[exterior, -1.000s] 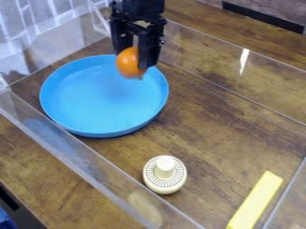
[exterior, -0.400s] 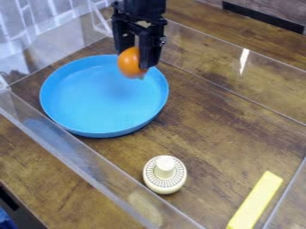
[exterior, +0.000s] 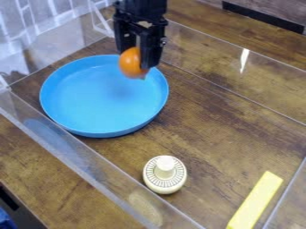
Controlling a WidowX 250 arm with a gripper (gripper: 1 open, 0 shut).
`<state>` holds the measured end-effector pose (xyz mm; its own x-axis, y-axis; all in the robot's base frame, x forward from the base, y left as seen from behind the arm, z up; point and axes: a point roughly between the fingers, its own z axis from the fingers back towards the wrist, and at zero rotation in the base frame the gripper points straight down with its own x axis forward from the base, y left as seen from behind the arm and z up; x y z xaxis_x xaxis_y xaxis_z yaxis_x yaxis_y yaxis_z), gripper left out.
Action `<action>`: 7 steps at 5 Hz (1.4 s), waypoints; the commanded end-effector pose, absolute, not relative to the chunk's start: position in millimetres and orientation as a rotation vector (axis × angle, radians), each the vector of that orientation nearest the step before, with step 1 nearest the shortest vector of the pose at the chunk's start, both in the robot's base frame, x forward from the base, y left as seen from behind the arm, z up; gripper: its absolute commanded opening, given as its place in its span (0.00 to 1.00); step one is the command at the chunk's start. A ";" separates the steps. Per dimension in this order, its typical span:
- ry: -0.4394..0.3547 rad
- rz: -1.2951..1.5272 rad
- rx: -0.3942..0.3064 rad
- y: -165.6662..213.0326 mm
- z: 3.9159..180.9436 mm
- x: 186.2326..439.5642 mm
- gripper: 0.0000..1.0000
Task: Remove the orange ball from inside the blue tray and put it on the table
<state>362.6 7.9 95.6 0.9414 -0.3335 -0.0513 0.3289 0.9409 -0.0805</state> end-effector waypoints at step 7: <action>0.026 -0.397 -0.100 -32.3 119.5 359.1 0.00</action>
<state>357.0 -26.3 96.1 0.9258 -0.3717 -0.0695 0.3616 0.9240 -0.1241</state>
